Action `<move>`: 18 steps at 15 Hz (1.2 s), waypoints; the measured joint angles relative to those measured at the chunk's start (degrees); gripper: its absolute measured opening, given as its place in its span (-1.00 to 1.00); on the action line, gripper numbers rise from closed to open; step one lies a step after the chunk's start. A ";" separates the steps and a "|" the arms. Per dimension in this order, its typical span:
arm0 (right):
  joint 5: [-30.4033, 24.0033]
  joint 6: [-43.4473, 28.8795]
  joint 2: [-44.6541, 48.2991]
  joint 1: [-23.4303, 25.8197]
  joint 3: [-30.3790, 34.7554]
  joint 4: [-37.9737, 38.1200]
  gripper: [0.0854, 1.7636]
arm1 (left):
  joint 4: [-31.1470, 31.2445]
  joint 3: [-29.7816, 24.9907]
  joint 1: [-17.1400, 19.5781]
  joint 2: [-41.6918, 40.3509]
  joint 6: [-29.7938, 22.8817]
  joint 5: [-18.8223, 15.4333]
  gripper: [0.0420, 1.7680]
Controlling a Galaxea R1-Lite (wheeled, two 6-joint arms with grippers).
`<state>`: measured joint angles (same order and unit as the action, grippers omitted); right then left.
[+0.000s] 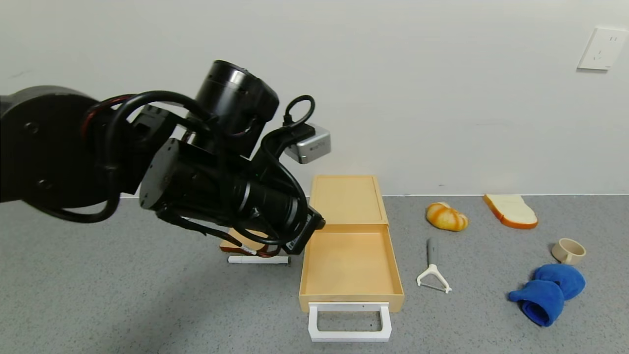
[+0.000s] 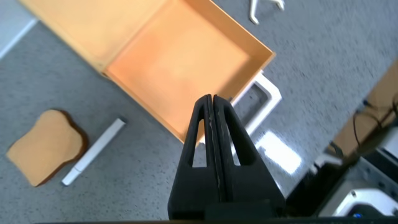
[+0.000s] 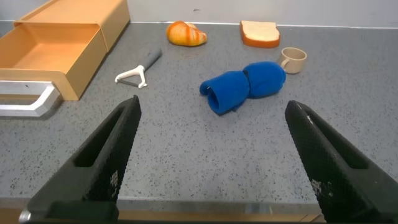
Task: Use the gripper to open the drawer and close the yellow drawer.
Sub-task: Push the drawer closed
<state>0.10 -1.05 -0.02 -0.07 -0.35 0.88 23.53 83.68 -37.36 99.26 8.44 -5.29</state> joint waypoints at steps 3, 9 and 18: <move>0.00 0.00 0.02 0.00 0.00 -0.02 0.93 | -17.71 -14.08 1.97 -6.27 -3.07 4.45 -0.93; 0.00 0.00 0.02 0.00 0.00 0.00 0.93 | -29.11 -27.81 5.69 -14.20 -7.51 7.07 -0.93; 0.00 0.01 0.02 0.00 0.00 -0.02 0.94 | -28.60 -30.23 5.18 -15.45 -7.51 10.11 -0.93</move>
<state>0.10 -1.04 0.00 -0.07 -0.35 0.85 -5.07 53.44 -32.18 83.81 0.93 4.82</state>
